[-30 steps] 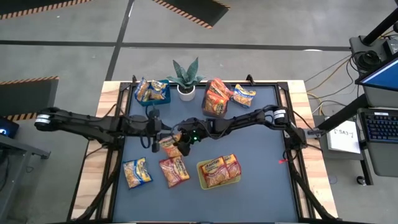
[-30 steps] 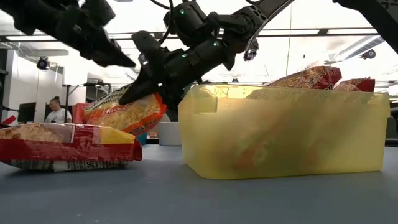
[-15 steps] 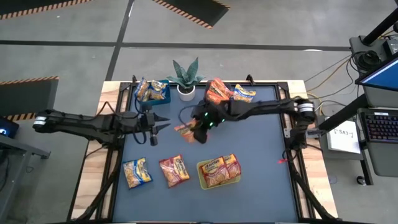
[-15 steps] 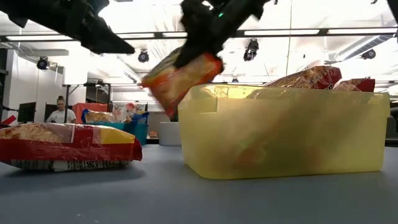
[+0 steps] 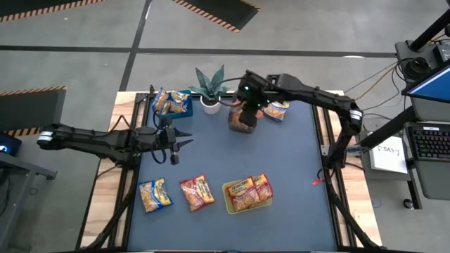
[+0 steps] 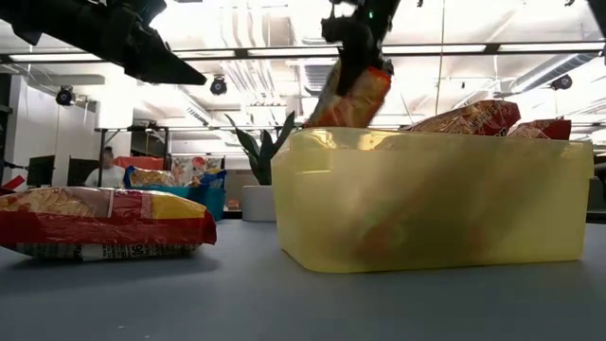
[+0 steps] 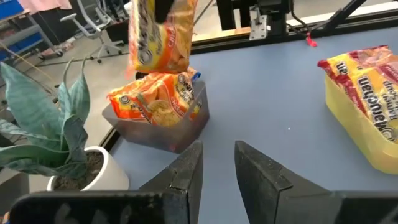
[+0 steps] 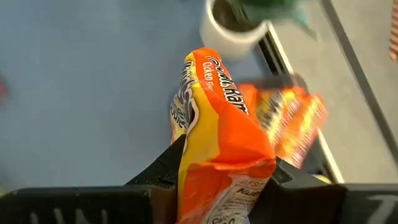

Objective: Sort Maruchan noodles
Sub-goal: Put the orange bag into the black bin

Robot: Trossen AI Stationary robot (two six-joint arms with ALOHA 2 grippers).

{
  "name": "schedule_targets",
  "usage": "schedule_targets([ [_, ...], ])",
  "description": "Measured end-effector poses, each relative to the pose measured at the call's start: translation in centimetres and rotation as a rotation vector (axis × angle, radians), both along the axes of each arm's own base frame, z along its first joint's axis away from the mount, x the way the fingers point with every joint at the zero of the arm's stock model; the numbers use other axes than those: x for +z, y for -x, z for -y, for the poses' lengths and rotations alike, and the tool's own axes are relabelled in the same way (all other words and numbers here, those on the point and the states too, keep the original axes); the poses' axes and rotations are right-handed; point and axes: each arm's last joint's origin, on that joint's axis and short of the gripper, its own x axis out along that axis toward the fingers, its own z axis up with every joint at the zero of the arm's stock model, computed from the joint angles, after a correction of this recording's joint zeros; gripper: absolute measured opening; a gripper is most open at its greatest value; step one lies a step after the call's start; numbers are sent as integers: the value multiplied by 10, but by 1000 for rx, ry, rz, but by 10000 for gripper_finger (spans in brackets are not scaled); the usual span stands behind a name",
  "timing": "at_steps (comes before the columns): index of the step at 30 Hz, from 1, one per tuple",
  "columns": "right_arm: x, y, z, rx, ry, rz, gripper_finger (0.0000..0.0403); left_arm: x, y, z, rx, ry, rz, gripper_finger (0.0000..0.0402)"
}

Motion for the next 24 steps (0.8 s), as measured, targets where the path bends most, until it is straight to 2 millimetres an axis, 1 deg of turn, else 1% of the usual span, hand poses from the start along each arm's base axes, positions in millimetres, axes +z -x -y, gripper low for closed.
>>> schedule_targets([
  [2,-9,-3,8,12,-3,-69,94,0,0,0,10,-3,-1,75],
  [4,-20,-10,15,31,-8,-101,94,0,0,0,13,-4,-2,75],
  [8,-38,-24,21,108,1,-186,95,0,0,0,14,-1,-1,75],
  [12,-48,-37,28,115,-18,-234,96,0,0,0,18,12,2,75],
  [18,-70,-55,35,127,-36,-284,99,-2,-1,0,22,23,-5,75],
  [24,-85,-64,40,122,-52,-319,126,-3,-2,0,25,32,-8,75],
])
